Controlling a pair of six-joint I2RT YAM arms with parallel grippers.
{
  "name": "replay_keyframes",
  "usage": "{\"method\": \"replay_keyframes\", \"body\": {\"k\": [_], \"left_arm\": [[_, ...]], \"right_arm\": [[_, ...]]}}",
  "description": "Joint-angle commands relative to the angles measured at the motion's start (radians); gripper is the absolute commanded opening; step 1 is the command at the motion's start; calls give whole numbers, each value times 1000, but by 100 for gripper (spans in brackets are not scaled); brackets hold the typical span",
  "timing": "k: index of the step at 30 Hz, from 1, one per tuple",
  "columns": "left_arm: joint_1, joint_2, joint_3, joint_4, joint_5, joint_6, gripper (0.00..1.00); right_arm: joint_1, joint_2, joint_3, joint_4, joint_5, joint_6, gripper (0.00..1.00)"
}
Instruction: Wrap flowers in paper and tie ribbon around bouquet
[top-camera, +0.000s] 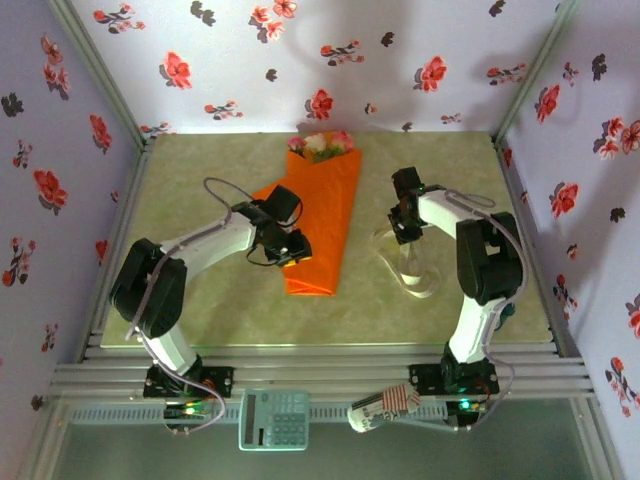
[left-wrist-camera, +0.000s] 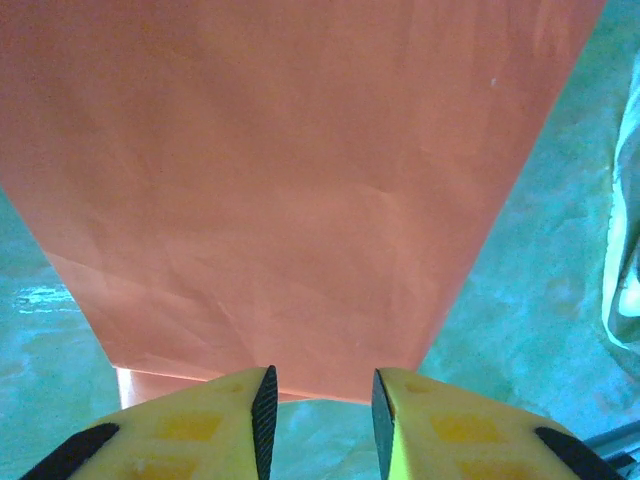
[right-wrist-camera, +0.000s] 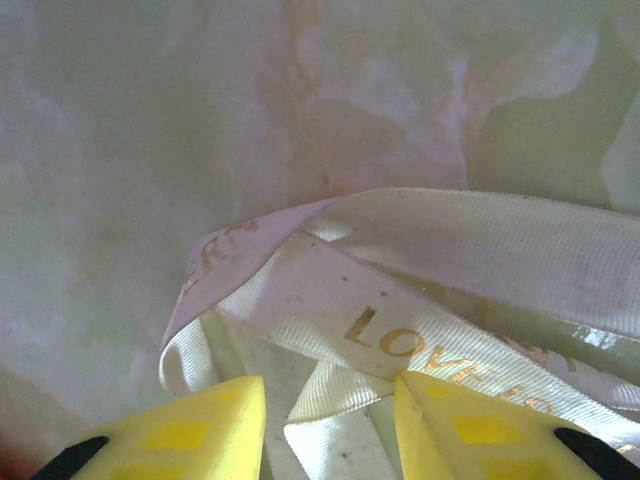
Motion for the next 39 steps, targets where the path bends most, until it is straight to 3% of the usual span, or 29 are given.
{"method": "replay_keyframes", "body": {"k": [1,4,9,10,20,26,33,39], "left_arm": [[-3,-32,33,-31,-12,4,31],[-1,-38,38,-40,-13,11,31],[5,-47,42,-47,-14,16,29],[7,-51,41,-45,-13,15,29],[6,-55,77,35,45,-3,29],[-3,-9,134,152,123,-52,35],[-12,22,202,351,180,-268,46],[51,-69,196,222,25,-293,44]], "right_arm": [[-4,30,3,4,45,66,37],[-3,41,10,8,52,66,30],[0,19,-8,-2,51,62,2],[2,-6,-20,1,65,56,0],[27,-306,4,-125,124,-237,0],[37,-425,31,-72,25,-428,0],[30,-504,110,15,-59,-568,0],[89,-487,130,193,-304,-667,0]]}}
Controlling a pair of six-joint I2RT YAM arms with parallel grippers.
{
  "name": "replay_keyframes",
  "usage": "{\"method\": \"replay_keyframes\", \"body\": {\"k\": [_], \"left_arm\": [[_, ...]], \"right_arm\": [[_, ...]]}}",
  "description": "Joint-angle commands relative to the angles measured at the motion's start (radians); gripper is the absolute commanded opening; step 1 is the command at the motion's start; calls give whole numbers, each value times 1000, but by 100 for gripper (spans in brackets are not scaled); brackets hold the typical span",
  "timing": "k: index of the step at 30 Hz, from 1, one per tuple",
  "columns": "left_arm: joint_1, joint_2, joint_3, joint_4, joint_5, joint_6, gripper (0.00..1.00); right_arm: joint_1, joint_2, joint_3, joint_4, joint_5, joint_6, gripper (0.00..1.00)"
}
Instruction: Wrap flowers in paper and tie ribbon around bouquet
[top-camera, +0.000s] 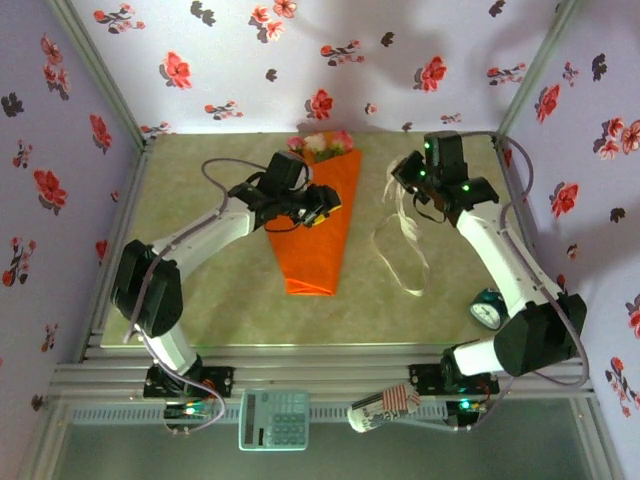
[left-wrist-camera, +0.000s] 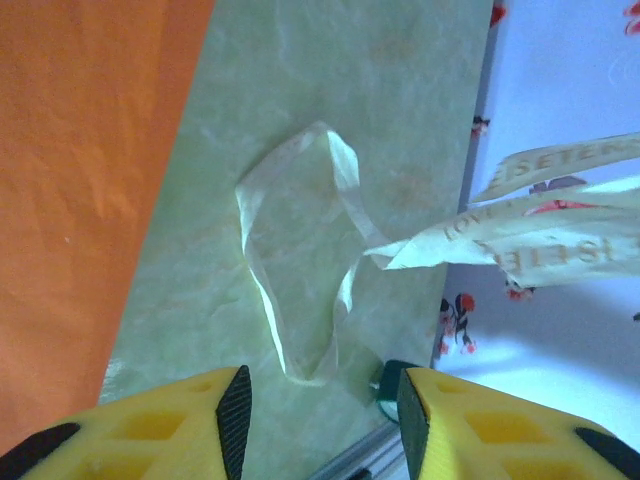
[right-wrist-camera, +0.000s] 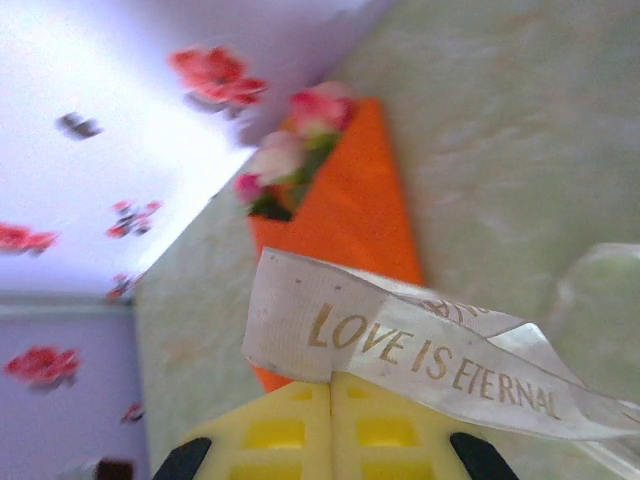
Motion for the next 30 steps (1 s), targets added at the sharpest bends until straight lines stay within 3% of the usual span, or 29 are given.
{"method": "replay_keyframes", "body": {"k": [1,9,13,16,17,18,20,23,27,30], "left_arm": [[67,-98,-21,-67,-107,-66,43],[292,-231,-47,-386,-219,-52,50],[350,-273,-56,-474,-251,-35,50],[364,-298,-64,-528,-314,10,51],[370,-301,-75,-535,-319,20,51],[375,-303,-90,-538,-313,24,51],[377,-303,-113,-539,-305,36,51],[377,-296,-144,-540,-280,71,51],[366,-273,-194,-541,-220,112,51],[361,-246,-242,-538,-203,130,51]], "right_arm": [[64,9,31,114,-170,-108,0],[393,144,68,177,-203,-180,0],[503,247,74,190,-183,-190,0],[580,392,143,140,-240,-230,0],[602,451,176,104,-257,-235,7],[612,506,211,78,-297,-232,21],[628,549,236,51,-309,-229,37],[601,479,199,15,-169,-224,52],[462,361,75,-76,22,-49,48],[393,358,43,-168,62,77,42]]}}
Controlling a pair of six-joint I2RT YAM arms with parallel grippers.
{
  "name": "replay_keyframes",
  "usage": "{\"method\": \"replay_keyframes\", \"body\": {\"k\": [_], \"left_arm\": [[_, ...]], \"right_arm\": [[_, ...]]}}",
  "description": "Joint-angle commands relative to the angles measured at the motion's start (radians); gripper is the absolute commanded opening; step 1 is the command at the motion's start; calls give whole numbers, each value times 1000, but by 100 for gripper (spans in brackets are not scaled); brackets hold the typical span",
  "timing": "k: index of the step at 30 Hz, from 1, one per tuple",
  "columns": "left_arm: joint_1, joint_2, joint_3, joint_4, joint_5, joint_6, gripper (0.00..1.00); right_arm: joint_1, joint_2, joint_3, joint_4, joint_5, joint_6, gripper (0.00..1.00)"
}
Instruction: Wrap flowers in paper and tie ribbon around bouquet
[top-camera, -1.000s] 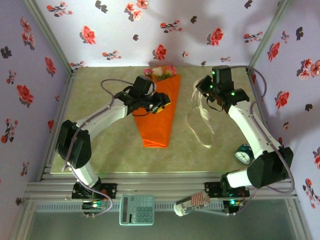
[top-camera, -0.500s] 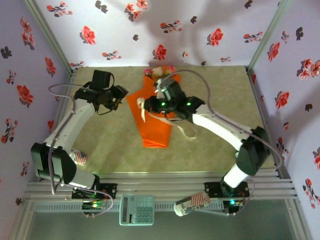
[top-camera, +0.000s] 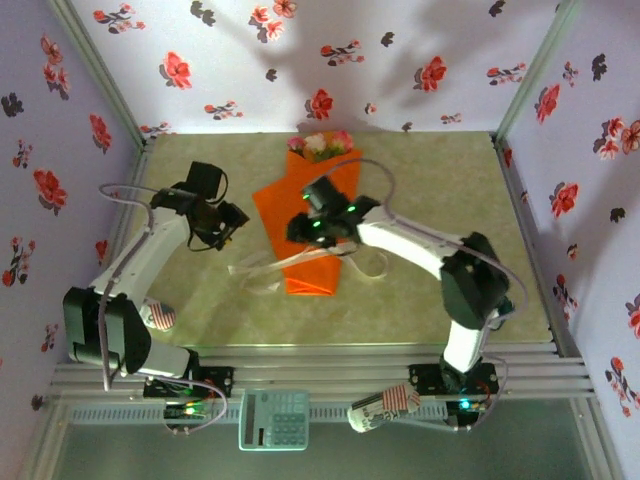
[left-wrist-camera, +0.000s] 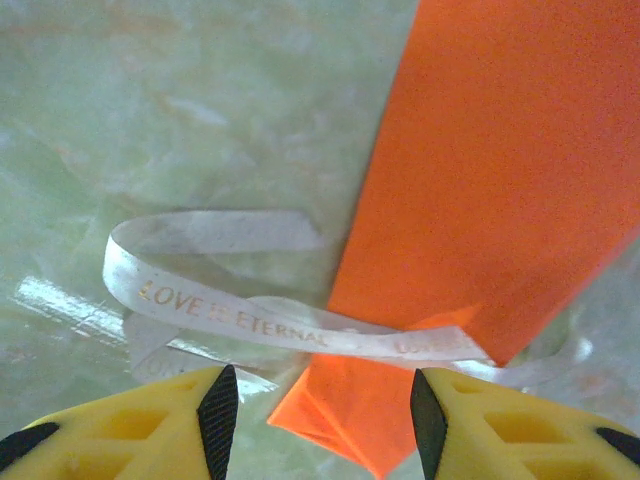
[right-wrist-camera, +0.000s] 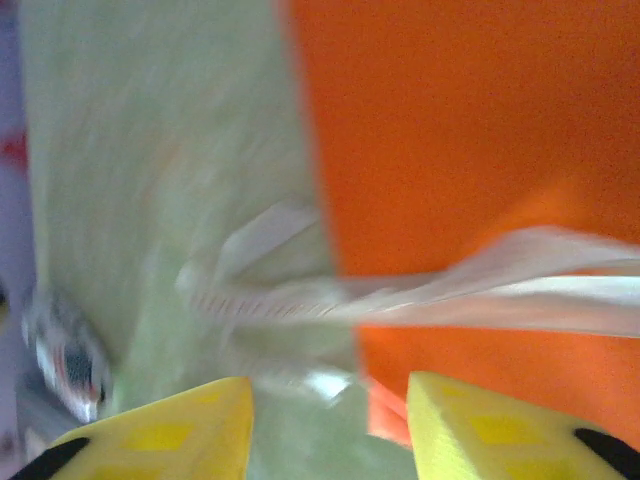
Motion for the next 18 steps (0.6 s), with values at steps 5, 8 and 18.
{"method": "replay_keyframes", "body": {"k": [5,8,18], "left_arm": [[-4,103,-64,-12,67,73,52],[-3,134,-51,-75,61,88,52],[-4,-5,-208,-91,34,-126,71]], "right_arm": [[-40,54,29,-207,83,259,31],[12,112,93,-250,46,270,37],[49,140,50,-168,27,315,38]]}}
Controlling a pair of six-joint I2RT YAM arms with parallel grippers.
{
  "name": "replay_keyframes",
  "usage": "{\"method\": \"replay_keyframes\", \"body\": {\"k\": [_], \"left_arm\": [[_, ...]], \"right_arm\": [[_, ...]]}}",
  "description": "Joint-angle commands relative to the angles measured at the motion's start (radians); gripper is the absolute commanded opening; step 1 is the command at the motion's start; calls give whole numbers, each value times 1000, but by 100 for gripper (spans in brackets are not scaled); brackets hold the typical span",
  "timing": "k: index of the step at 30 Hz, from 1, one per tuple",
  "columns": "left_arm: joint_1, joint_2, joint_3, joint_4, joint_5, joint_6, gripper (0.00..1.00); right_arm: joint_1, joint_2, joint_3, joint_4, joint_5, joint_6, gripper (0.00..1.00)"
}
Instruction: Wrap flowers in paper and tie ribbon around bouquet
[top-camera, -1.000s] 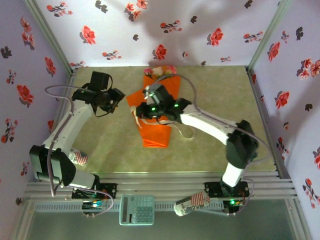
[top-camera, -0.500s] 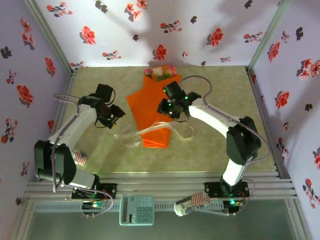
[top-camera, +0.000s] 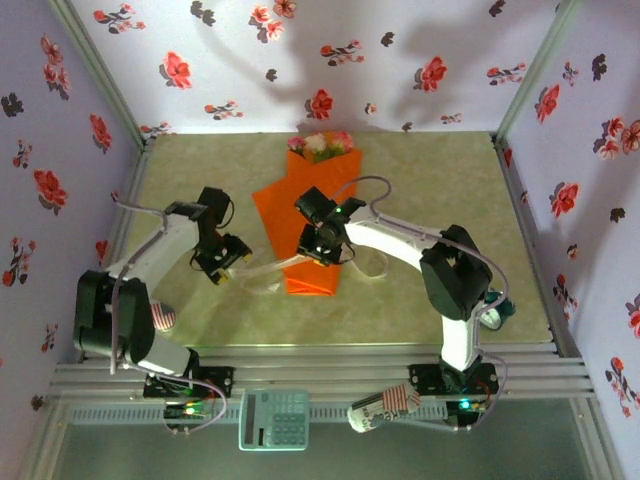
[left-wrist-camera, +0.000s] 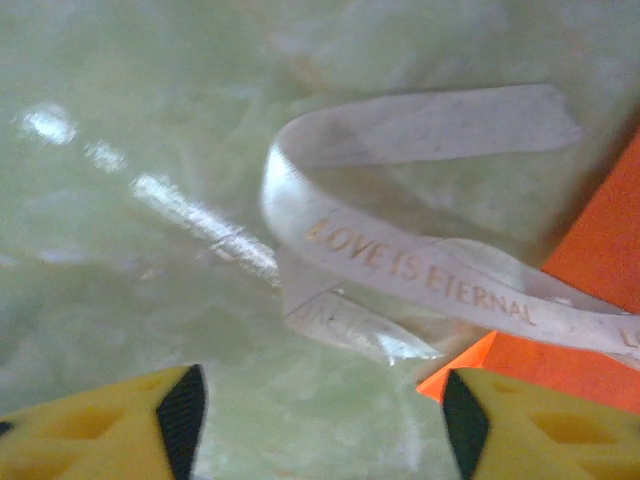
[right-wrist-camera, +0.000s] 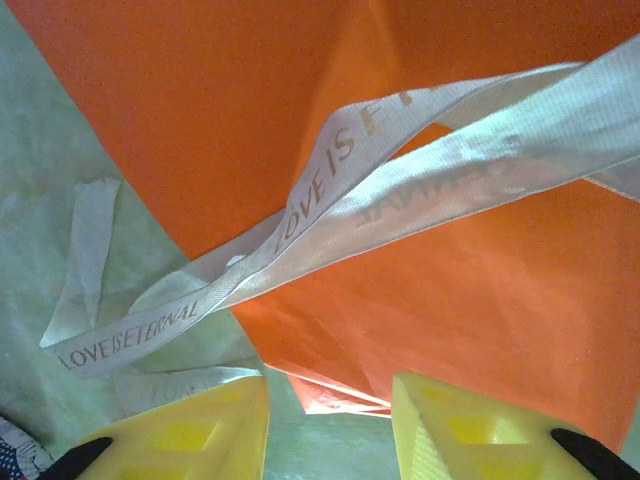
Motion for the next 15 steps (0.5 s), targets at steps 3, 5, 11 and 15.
{"method": "replay_keyframes", "body": {"k": [3,5,11,15], "left_arm": [[-5,1,-90,118,53,-216,75],[-4,28,-106,178,32,-265,75],[30,132,-70,287,-61,-273,61],[41,202,-14,281,-80,-197,47]], "right_arm": [[-6,-3,-43,37,-12,54,37],[-6,-5,-65,59,-20,76,37],[0,28,-28,80,-19,101,33],[31,63,31,45,-32,51,32]]}}
